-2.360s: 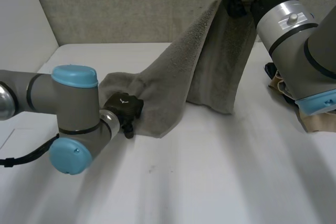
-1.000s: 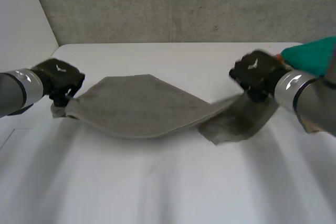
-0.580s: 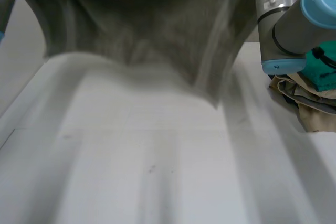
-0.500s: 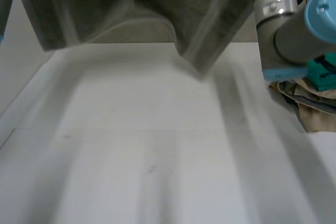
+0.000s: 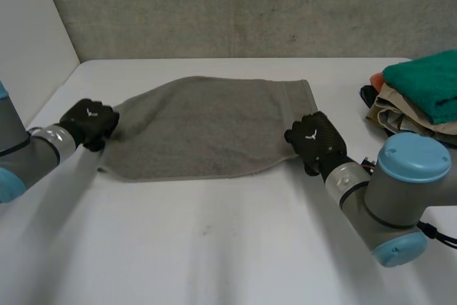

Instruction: Fold the laundry.

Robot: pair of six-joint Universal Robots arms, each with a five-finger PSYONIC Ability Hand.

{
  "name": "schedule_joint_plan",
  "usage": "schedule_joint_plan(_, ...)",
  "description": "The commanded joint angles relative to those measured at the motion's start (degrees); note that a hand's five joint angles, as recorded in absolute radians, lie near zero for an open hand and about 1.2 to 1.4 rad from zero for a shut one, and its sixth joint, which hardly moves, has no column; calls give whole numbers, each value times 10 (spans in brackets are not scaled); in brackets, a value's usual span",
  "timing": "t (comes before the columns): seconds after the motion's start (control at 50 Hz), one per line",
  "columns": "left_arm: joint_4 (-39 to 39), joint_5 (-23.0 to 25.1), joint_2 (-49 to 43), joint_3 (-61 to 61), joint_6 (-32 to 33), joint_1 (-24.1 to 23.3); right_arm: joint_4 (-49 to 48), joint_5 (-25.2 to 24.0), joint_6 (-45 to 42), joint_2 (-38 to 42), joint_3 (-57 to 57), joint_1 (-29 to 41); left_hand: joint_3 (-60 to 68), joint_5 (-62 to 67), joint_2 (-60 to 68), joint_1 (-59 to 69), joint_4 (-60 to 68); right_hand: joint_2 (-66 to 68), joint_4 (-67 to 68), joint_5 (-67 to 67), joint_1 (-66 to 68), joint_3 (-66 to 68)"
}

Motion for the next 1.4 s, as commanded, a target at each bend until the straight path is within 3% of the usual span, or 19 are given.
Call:
schedule_joint_plan(0.02,-58,-21,26,11,38,4,27,5,3,-16,-10,4,-105,-106,-105,-102,-106,125,113,116,146,118)
schedule_joint_plan(0.22,-69,-24,119,-62,-30,-4,43,6,46,-49,-9,1,-297,-297,-297,-294,-298,125,113,116,146,118)
schedule_joint_plan(0.36,-74,-25,146,-145,-29,-7,82,10,73,-78,-22,-5,-316,-316,-316,-312,-316,125,113,116,146,118)
schedule_joint_plan(0.46,-72,-25,142,-169,-26,-14,103,11,94,-92,-34,-11,-213,-213,-213,-210,-214,125,113,116,146,118)
schedule_joint_plan(0.68,-40,-45,66,-113,-25,-20,119,10,103,-100,-38,-22,-205,-205,-205,-201,-205,125,113,116,146,118)
schedule_joint_plan(0.84,-20,-85,26,-66,-25,-34,119,11,102,-101,-38,-25,-169,-170,-169,-166,-170,125,113,116,146,118)
schedule_joint_plan(0.98,29,-114,23,-47,-39,-34,120,11,98,-104,-35,-27,-40,-40,-40,-36,-41,125,113,116,146,118)
schedule_joint_plan(1.14,50,-133,23,-39,-37,-28,127,11,89,-104,-32,-28,205,205,205,209,205,125,113,116,146,118)
schedule_joint_plan(1.28,6,-133,89,-71,-4,-28,181,3,44,-118,-36,-32,206,205,206,209,205,125,113,116,146,118)
schedule_joint_plan(1.4,-125,-104,191,-121,92,-32,341,-16,-80,-169,-53,-44,206,205,206,209,205,125,113,116,146,118)
